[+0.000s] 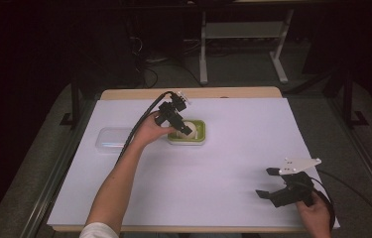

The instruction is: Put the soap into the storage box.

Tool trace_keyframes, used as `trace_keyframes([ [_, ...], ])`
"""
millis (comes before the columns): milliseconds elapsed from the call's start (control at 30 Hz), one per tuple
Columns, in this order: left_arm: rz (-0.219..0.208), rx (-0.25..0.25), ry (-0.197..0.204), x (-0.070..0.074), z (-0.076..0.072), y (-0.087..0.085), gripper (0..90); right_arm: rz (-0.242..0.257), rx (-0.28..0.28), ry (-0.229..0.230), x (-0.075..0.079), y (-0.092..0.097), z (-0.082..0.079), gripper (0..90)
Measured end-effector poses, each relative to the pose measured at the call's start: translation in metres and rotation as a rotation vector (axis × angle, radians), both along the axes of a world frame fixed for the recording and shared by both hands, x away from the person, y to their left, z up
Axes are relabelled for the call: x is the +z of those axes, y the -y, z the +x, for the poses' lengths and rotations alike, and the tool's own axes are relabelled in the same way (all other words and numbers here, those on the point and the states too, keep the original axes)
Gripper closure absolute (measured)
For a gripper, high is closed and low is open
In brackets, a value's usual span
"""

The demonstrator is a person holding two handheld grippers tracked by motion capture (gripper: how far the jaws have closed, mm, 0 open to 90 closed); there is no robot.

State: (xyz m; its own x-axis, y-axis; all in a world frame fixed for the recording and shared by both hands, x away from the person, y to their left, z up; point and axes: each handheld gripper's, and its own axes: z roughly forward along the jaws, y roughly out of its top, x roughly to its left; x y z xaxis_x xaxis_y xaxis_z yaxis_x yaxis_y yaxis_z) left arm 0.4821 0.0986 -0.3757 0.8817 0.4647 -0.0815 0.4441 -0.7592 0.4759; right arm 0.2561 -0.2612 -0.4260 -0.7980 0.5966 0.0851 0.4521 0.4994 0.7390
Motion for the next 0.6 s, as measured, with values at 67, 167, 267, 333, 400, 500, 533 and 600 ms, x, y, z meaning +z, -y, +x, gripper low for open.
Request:
trace_keyframes([
  [67, -0.004, -0.008, -0.001, 0.002, -0.003, 0.001, 23.8, -0.002, -0.001, 0.000, 0.000, 0.000, 0.000, 13.6],
  [167, -0.008, -0.019, 0.003, 0.005, -0.006, 0.002, 23.8, 0.002, 0.000, 0.003, 0.000, 0.000, 0.000, 13.6],
  [267, -0.020, -0.027, 0.010, 0.009, -0.009, 0.002, 23.6, -0.002, -0.001, 0.004, 0.000, 0.000, 0.000, 13.6],
  [333, -0.024, -0.029, 0.016, 0.011, -0.011, 0.001, 23.6, -0.002, -0.005, 0.003, 0.000, 0.000, 0.000, 13.6],
  [400, -0.025, -0.029, 0.017, 0.013, -0.012, 0.000, 23.6, 0.001, -0.009, 0.002, 0.000, 0.000, 0.000, 13.6],
  [500, -0.035, -0.029, 0.015, 0.013, -0.014, -0.006, 23.5, 0.009, -0.013, 0.001, 0.000, -0.001, 0.000, 13.6],
  [533, -0.039, -0.021, 0.014, 0.012, -0.015, -0.009, 23.4, 0.002, -0.009, 0.002, 0.001, -0.003, 0.000, 13.6],
  [600, -0.034, -0.024, 0.012, 0.012, -0.016, -0.010, 23.2, 0.002, -0.011, -0.001, 0.001, -0.004, 0.000, 13.6],
])
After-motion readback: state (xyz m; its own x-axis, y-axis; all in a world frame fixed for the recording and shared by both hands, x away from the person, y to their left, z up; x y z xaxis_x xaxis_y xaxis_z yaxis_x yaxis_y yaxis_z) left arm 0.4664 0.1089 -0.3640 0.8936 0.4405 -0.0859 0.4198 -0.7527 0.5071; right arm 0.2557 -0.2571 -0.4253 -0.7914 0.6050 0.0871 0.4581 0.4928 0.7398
